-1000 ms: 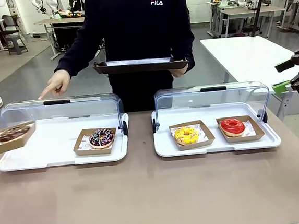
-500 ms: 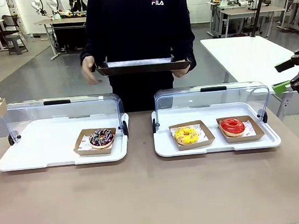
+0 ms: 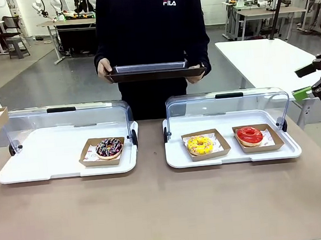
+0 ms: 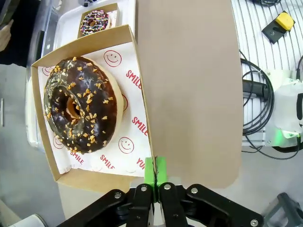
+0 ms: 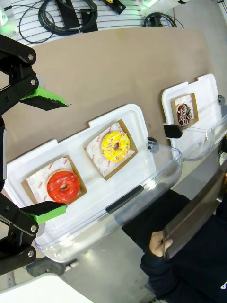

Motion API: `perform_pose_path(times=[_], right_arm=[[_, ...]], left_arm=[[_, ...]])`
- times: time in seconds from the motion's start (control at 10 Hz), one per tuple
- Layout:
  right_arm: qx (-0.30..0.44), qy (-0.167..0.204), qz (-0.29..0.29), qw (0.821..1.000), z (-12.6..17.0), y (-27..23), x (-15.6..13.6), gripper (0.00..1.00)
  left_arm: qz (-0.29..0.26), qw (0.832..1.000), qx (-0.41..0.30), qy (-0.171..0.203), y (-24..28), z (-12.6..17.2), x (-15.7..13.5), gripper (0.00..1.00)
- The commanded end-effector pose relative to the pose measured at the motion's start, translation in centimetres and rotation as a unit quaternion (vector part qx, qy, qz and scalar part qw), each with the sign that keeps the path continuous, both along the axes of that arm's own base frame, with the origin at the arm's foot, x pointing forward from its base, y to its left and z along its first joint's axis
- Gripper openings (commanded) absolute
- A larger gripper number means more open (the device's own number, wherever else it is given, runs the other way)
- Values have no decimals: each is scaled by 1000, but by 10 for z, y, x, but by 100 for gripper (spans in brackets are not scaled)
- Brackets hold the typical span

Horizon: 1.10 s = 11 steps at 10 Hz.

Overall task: Provide the desired donut to the person.
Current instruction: Place the picked Paper togo box onto the Handle tray extended by the person.

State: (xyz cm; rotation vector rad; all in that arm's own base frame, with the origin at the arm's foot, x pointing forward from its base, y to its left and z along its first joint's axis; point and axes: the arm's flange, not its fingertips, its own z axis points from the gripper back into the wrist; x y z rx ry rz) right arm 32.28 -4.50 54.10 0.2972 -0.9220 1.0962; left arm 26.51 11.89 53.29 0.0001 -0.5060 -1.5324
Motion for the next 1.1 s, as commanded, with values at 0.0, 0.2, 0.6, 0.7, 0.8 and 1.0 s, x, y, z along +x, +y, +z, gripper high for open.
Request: perform_pose_path(times=[0.0, 0.2, 0.6, 0.7, 0.8, 1.0], right_arm=[[7, -2, 8, 1000, -1, 1, 2, 100], [7, -2, 8, 1000, -1, 1, 2, 100], [7, -2, 8, 1000, -1, 1, 2, 100], [7, -2, 8, 1000, -1, 1, 2, 100], [7, -2, 8, 1000, -1, 1, 2, 100], [7, -2, 8, 1000, -1, 1, 2, 100]], left_arm=[[5, 1000, 2, 4, 1, -1, 1, 0], [5, 1000, 2, 4, 1, -1, 1, 0], [5, 1000, 2, 4, 1, -1, 1, 0], [5, 1000, 2, 4, 1, -1, 1, 0], [5, 1000, 2, 4, 1, -1, 1, 0], [5, 1000, 2, 4, 1, -1, 1, 0]])
